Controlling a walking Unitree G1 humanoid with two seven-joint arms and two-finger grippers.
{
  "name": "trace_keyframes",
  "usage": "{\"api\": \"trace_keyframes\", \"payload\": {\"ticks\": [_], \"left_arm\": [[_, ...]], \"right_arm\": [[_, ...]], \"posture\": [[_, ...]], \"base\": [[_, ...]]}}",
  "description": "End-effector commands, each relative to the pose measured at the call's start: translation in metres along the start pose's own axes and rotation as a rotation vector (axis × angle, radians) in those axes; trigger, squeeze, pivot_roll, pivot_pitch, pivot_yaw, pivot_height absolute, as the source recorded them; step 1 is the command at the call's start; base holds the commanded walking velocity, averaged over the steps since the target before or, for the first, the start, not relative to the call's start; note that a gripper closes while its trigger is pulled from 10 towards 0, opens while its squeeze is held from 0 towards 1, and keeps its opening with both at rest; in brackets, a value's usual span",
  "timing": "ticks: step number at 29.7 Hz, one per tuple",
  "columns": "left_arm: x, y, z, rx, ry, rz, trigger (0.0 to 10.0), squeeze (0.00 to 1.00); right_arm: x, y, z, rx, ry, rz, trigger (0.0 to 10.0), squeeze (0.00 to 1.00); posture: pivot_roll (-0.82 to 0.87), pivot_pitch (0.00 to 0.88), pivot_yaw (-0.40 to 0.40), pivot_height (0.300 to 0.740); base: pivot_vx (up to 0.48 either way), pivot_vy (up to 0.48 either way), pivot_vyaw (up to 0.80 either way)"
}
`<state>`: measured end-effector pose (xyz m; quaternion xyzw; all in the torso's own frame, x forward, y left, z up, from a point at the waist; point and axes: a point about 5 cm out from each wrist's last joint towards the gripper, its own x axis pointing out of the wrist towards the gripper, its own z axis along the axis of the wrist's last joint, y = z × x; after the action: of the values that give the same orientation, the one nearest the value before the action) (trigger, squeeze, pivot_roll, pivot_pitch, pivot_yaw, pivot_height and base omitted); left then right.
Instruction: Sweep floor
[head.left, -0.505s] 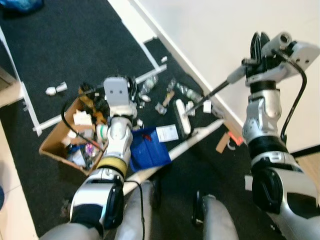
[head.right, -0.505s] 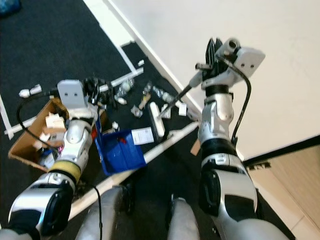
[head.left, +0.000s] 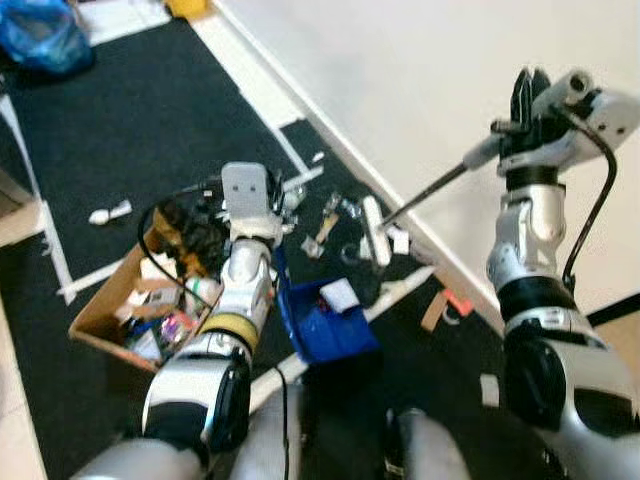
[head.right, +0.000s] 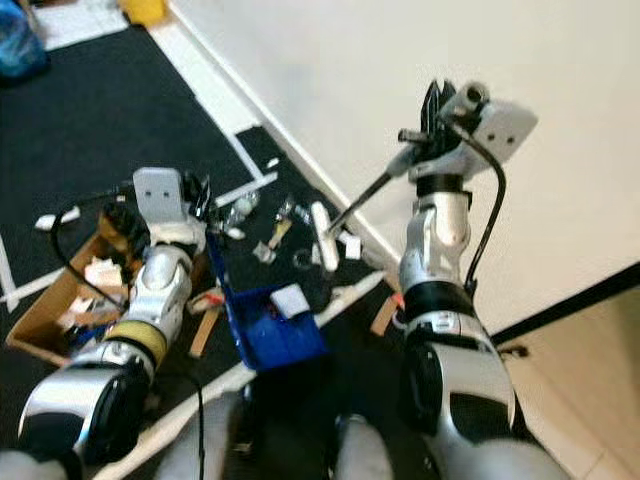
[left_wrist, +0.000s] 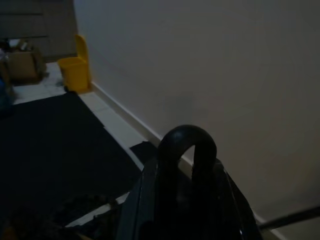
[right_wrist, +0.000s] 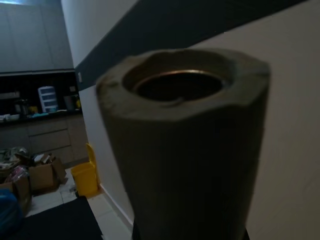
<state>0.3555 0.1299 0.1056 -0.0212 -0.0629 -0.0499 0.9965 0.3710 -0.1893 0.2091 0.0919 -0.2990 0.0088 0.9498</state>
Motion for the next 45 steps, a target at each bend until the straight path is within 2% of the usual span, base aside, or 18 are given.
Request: {"api": "trace_keyframes", "payload": {"ticks": [1,11,15,20,22,26,45], "left_arm": [[-0.001,-0.006,0.0,0.002,-0.016,-0.021,10.0,0.0],[-0.005,-0.006,-0.005,0.003,-0.002,-0.017,10.0,0.0],[-0.006,-0.006,-0.008,-0.006,0.02,-0.001,10.0,0.0],[-0.007,-0.012,-0.011,0.024,0.027,-0.039,10.0,0.0],[-0.008,-0.015,-0.011,0.033,0.02,-0.059,10.0,0.0],[-0.009,-0.017,-0.01,0.042,0.008,-0.088,10.0,0.0],[-0.009,-0.016,-0.009,0.057,0.006,-0.116,10.0,0.0]], "right_arm": [[0.005,0.0,0.01,-0.011,-0.064,-0.002,10.0,0.0],[0.003,0.0,0.009,-0.022,-0.052,0.017,10.0,0.0],[0.003,0.0,0.009,-0.026,-0.051,0.02,10.0,0.0],[0.003,0.0,0.009,-0.049,-0.045,0.027,10.0,0.0],[0.0,-0.001,0.006,-0.109,-0.018,0.037,10.0,0.0],[-0.002,-0.002,0.004,-0.115,-0.01,0.034,10.0,0.0],[-0.007,-0.002,-0.003,-0.153,0.033,0.026,10.0,0.0]], "posture": [[0.11,0.045,-0.042,0.74],[0.1,0.055,-0.053,0.74],[0.1,0.057,-0.054,0.74],[0.09,0.058,-0.053,0.74],[0.1,0.065,-0.05,0.74],[0.1,0.066,-0.049,0.74],[0.11,0.062,-0.037,0.74]], "base": [[0.352,0.0,0.0],[0.314,0.0,0.0],[0.0,0.0,0.0],[0.0,0.0,0.0],[0.0,0.0,0.0],[0.0,0.0,0.0],[0.363,0.0,0.0]]}}
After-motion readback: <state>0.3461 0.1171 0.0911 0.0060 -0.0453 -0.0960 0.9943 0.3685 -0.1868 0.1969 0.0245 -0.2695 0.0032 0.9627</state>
